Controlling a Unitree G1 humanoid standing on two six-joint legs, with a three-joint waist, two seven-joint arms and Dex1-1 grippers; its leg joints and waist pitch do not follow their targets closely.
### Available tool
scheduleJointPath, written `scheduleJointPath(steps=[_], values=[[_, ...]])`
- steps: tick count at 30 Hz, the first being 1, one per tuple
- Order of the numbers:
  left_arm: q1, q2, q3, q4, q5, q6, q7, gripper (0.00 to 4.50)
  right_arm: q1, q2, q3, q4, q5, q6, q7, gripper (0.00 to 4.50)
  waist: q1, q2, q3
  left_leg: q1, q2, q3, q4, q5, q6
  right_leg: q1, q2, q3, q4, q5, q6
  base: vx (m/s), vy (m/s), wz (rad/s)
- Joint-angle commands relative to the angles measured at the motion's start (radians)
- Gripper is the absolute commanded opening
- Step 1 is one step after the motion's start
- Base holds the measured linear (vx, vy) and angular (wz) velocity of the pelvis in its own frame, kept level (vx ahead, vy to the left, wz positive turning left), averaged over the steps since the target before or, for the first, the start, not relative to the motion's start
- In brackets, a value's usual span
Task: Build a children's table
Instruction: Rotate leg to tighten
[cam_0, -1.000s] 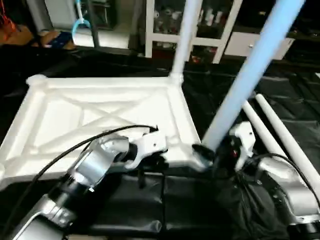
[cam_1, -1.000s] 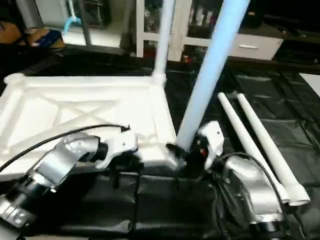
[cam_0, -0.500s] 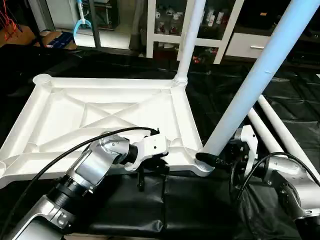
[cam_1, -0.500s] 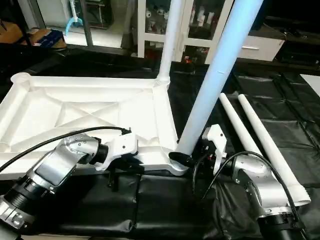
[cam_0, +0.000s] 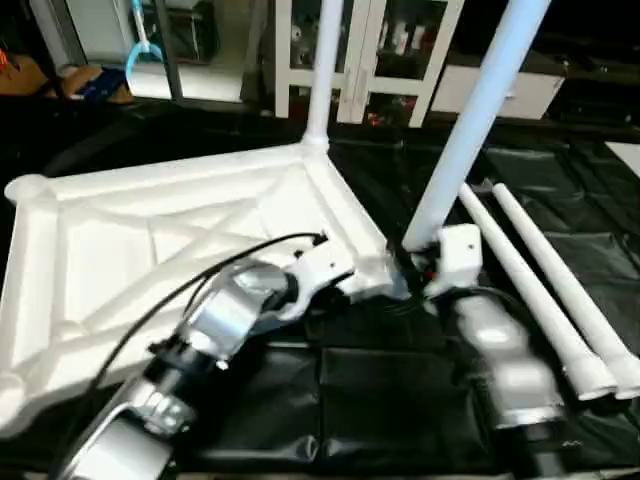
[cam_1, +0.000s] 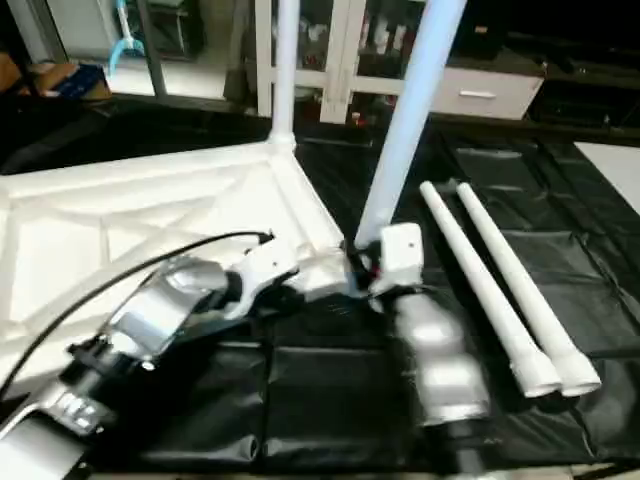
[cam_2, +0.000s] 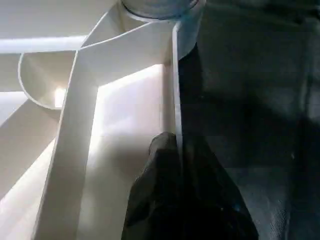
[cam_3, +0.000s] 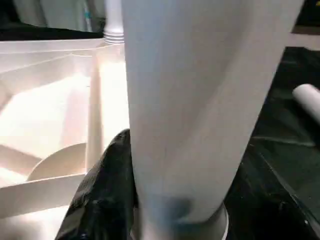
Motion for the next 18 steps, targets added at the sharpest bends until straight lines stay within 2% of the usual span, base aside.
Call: scheduleJointPath(steps=[1, 3, 5, 6, 7, 9, 10, 11, 13, 14, 18], values=[[0.020, 0.029, 0.007, -0.015, -0.017, 0.014, -0.043, 0.00, 0.021, -0.057, -0.160, 0.104, -0.088, 0.019, -0.167, 1.93, 0.005, 0.009, -0.057, 0.015, 0.040, -0.023, -0.075, -0.158, -0.011, 0.028, -0.062, 0.036, -0.066, -0.061, -0.194, 0.000, 0.000, 0.00], [0.020, 0.028, 0.005, -0.016, -0.019, 0.013, -0.046, 0.00, 0.013, -0.042, -0.143, 0.106, -0.075, -0.003, -0.131, 1.93, 0.004, 0.009, -0.056, 0.013, 0.040, -0.022, -0.074, -0.146, 0.003, 0.030, -0.062, 0.036, -0.064, -0.023, -0.204, 0.000, 0.000, 0.00], [0.021, 0.028, 0.005, -0.013, -0.017, 0.011, -0.049, 0.00, -0.007, -0.026, -0.100, 0.109, -0.039, -0.060, -0.047, 1.93, 0.005, 0.008, -0.054, 0.014, 0.040, -0.022, -0.074, -0.163, 0.010, 0.030, -0.065, 0.036, -0.067, -0.041, -0.209, 0.000, 0.000, 0.00], [0.025, 0.032, 0.003, -0.014, -0.016, 0.008, -0.052, 0.00, -0.009, -0.021, -0.090, 0.094, 0.014, -0.081, 0.038, 2.28, 0.003, 0.007, -0.054, 0.012, 0.040, -0.022, -0.075, -0.169, 0.009, 0.031, -0.065, 0.036, -0.068, -0.056, -0.208, 0.000, 0.000, 0.00], [0.027, 0.038, -0.001, -0.015, -0.016, 0.007, -0.055, 0.00, -0.007, -0.024, -0.083, 0.073, 0.034, -0.094, 0.067, 2.63, 0.004, 0.008, -0.053, 0.013, 0.041, -0.023, -0.075, -0.190, 0.011, 0.031, -0.066, 0.037, -0.071, -0.084, -0.207, 0.000, 0.000, 0.00], [0.036, 0.054, -0.011, -0.021, -0.018, -0.004, -0.066, 0.00, 0.011, -0.049, -0.069, 0.007, 0.061, -0.103, 0.116, 2.65, 0.004, 0.008, -0.054, 0.013, 0.044, -0.024, -0.076, -0.187, 0.012, 0.032, -0.066, 0.037, -0.069, -0.083, -0.206, 0.000, 0.000, 0.00], [0.042, 0.063, -0.017, -0.027, -0.019, -0.014, -0.077, 0.00, 0.020, -0.062, -0.067, -0.026, 0.081, -0.107, 0.155, 2.72, 0.007, 0.005, -0.056, 0.012, 0.043, -0.023, -0.073, -0.165, 0.020, 0.036, -0.065, 0.037, -0.065, -0.054, -0.208, 0.000, 0.000, 0.00], [0.045, 0.068, -0.020, -0.031, -0.020, -0.020, -0.084, 0.00, 0.025, -0.069, -0.068, -0.043, 0.094, -0.110, 0.177, 2.83, 0.009, 0.006, -0.057, 0.011, 0.043, -0.022, -0.072, -0.139, 0.035, 0.037, -0.064, 0.037, -0.063, -0.016, -0.213, 0.000, 0.000, 0.00], [0.058, 0.089, -0.035, -0.051, -0.024, -0.052, -0.117, 0.00, 0.031, -0.082, -0.088, -0.071, 0.162, -0.069, 0.244, 3.10, 0.014, 0.007, -0.060, 0.011, 0.044, -0.022, -0.069, -0.104, 0.054, 0.039, -0.065, 0.037, -0.056, 0.034, -0.226, 0.000, 0.000, 0.00], [0.070, 0.104, -0.042, -0.076, -0.042, -0.065, -0.157, 0.00, 0.037, -0.095, -0.098, -0.090, 0.231, -0.013, 0.320, 3.13, 0.016, 0.006, -0.059, 0.012, 0.043, -0.020, -0.069, -0.102, 0.069, 0.040, -0.065, 0.037, -0.056, 0.044, -0.235, 0.000, 0.000, 0.00], [0.083, 0.126, -0.046, -0.119, -0.064, -0.046, -0.202, 0.00, 0.059, -0.211, -0.057, -0.093, 0.237, -0.004, 0.502, 3.46, 0.026, 0.006, -0.058, 0.014, 0.047, -0.019, -0.068, -0.098, 0.070, 0.039, -0.065, 0.035, -0.056, 0.031, -0.252, 0.000, 0.000, 0.00]])
